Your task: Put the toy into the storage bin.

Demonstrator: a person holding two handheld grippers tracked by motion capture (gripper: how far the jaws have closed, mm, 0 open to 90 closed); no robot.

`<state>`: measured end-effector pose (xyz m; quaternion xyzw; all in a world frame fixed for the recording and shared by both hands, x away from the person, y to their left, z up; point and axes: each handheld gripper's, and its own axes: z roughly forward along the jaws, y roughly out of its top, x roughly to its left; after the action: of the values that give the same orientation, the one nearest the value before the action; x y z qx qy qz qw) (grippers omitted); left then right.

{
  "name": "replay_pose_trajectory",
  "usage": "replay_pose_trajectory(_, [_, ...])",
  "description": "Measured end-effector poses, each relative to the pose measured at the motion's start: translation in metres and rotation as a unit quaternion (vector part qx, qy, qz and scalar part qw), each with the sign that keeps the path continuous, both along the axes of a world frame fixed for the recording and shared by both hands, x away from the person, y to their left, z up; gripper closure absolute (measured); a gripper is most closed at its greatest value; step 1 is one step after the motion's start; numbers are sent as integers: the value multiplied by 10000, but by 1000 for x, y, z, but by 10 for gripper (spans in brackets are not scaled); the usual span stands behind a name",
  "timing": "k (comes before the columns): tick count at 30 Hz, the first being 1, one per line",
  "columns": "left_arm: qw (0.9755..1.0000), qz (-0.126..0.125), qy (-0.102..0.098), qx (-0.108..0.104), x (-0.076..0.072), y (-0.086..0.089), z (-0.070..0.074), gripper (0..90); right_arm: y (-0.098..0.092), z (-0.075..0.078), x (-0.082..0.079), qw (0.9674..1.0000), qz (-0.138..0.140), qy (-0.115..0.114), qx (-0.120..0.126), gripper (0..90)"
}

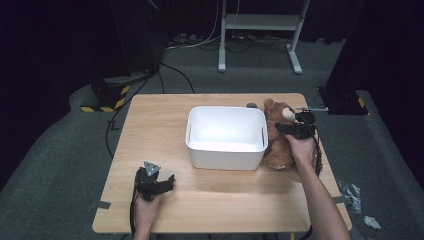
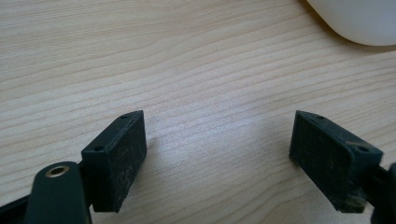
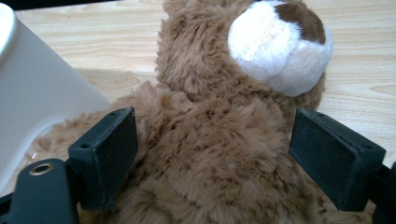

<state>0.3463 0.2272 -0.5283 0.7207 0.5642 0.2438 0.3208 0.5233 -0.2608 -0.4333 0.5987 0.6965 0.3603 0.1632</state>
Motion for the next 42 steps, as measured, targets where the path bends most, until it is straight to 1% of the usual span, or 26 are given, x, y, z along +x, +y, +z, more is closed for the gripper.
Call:
replay_pose_trajectory(5, [10000,-3,0,-2,0,0,0,188,4,-4,5,9999,-6,92,-102,153])
replay_pose_trajectory(8, [10000,-7,2,-5,0,0,0,188,5,-8,9,9996,-18,210,-179,153])
replay_pose_trajectory(10, [10000,-1,1,-2,0,0,0,187,6,-12,10,9995,-52,252,-173,152])
replay_pose_trajectory(13, [10000,-3,0,-4,0,0,0,188,6,-14,12,9995,-22,242,-185,151])
replay_pose_trajectory(17, [10000,-3,0,-3,0,0,0,188,6,-17,13,9993,29,318,-176,159])
replay_pose_trajectory(19, [10000,-4,1,-2,0,0,0,188,6,-21,14,9990,110,427,-124,172])
replay_pose_trajectory(20, [10000,-2,1,-2,0,0,0,188,6,-24,15,9985,142,507,-142,172])
replay_pose_trajectory(21, [10000,-5,1,1,0,0,0,188,7,-26,15,9983,173,535,-175,180])
replay_pose_trajectory(23, [10000,-10,2,2,0,0,0,188,9,-27,13,9983,199,516,-198,212])
replay_pose_trajectory(27, [10000,-10,0,0,0,0,0,188,9,-28,13,9977,270,567,-265,280])
replay_pose_trajectory(30, [10000,-16,-1,13,0,0,0,188,8,-28,12,9972,278,649,-231,340])
replay_pose_trajectory(34, [10000,-26,0,20,0,0,0,188,8,-27,12,9970,291,664,-256,414])
replay_pose_trajectory(35, [10000,-22,-3,21,0,0,0,188,8,-28,12,9973,272,635,-262,428])
replay_pose_trajectory(37, [10000,-29,0,22,0,0,0,188,7,-27,11,9971,300,653,-267,453])
replay_pose_trajectory(39, [10000,-23,-3,24,0,0,0,188,5,-27,10,9975,290,615,-217,482])
replay_pose_trajectory(40, [10000,-23,-3,24,0,0,0,188,4,-27,9,9974,331,586,-238,493])
replay_pose_trajectory(42, [10000,-28,0,21,0,0,0,188,1,-26,9,9975,320,610,-129,531])
